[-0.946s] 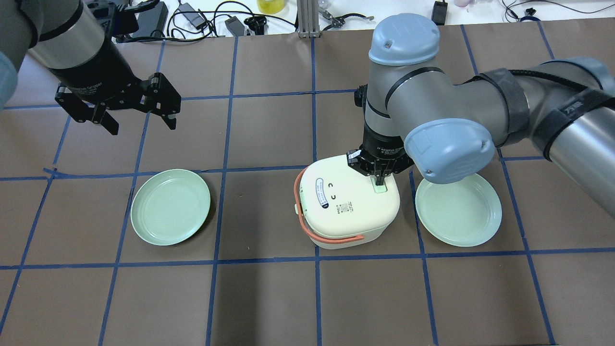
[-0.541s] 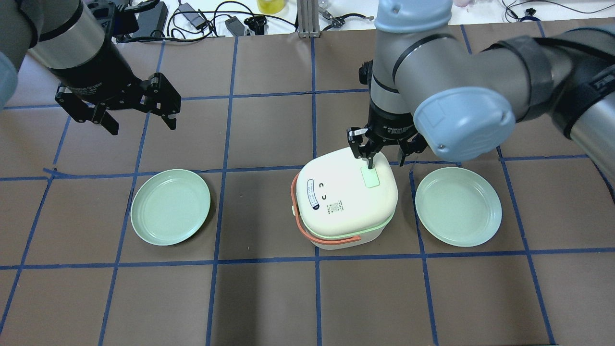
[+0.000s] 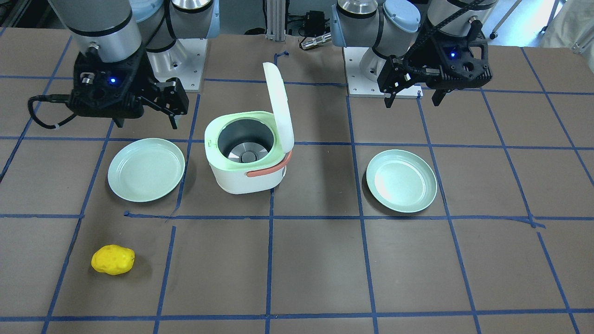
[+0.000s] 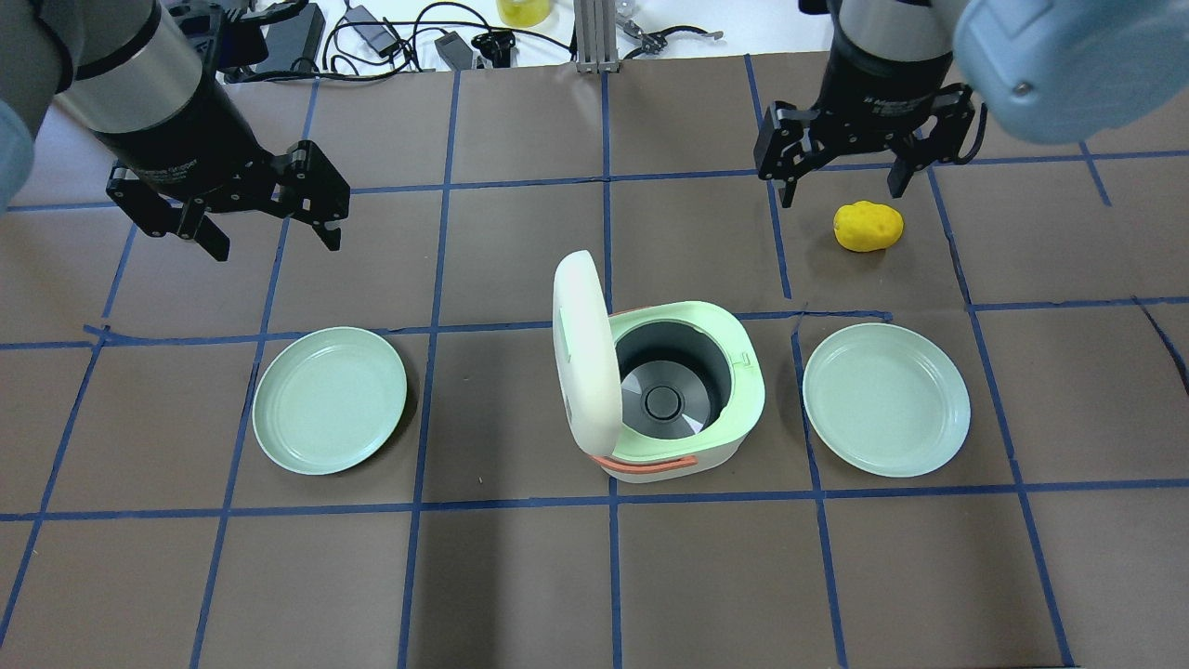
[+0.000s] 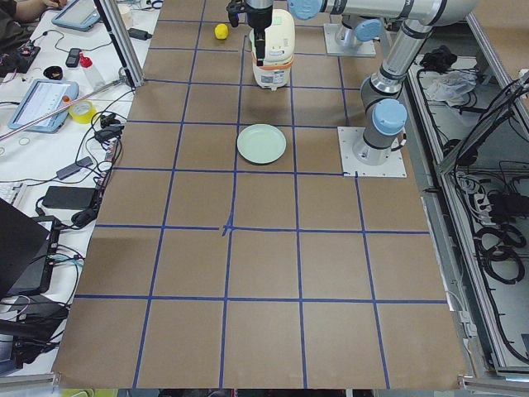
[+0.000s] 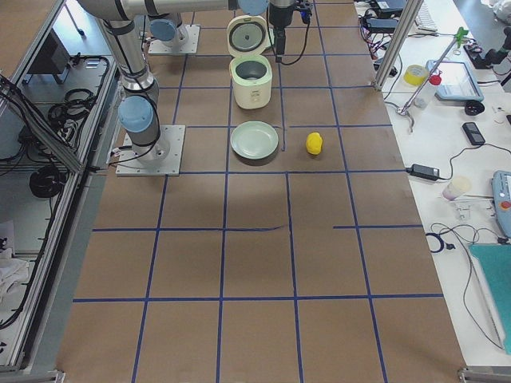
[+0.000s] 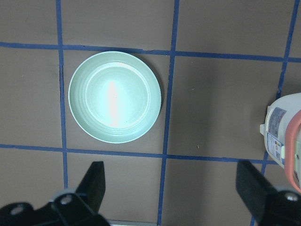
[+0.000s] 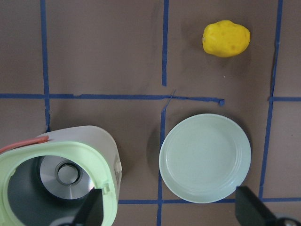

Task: Press rice cooker button
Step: 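Lift the right gripper up away from the opened rice cooker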

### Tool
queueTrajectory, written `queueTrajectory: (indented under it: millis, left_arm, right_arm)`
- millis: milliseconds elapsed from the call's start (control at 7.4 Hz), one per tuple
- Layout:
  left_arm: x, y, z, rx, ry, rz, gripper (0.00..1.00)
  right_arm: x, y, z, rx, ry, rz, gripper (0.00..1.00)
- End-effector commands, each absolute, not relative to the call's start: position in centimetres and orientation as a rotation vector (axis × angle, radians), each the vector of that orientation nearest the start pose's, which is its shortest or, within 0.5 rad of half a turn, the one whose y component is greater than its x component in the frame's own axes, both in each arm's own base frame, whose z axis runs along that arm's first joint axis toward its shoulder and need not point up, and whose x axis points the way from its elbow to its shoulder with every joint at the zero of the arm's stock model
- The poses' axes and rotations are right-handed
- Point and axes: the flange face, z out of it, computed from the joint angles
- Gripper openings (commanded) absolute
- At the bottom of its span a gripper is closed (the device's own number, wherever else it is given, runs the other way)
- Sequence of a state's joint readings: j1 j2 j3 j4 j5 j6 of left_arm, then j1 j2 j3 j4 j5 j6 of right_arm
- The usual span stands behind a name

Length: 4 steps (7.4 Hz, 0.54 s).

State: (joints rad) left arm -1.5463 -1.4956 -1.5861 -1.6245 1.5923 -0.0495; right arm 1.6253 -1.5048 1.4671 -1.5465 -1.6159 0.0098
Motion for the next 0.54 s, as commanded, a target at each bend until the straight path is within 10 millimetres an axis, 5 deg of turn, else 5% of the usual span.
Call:
queueTrajectory:
  millis: [0, 405]
  left_arm:
    - [-11.98, -46.3, 51.08, -0.115, 3.118, -0.01, 1.0]
    - [-11.98, -46.3, 51.08, -0.115, 3.118, -0.01, 1.0]
  right_arm:
    - [11.95, -52.59, 52.07, -0.181, 3.174, -0.071, 1.0]
    - [11.23, -52.87, 52.64, -0.147, 3.142, -0.096, 1.0]
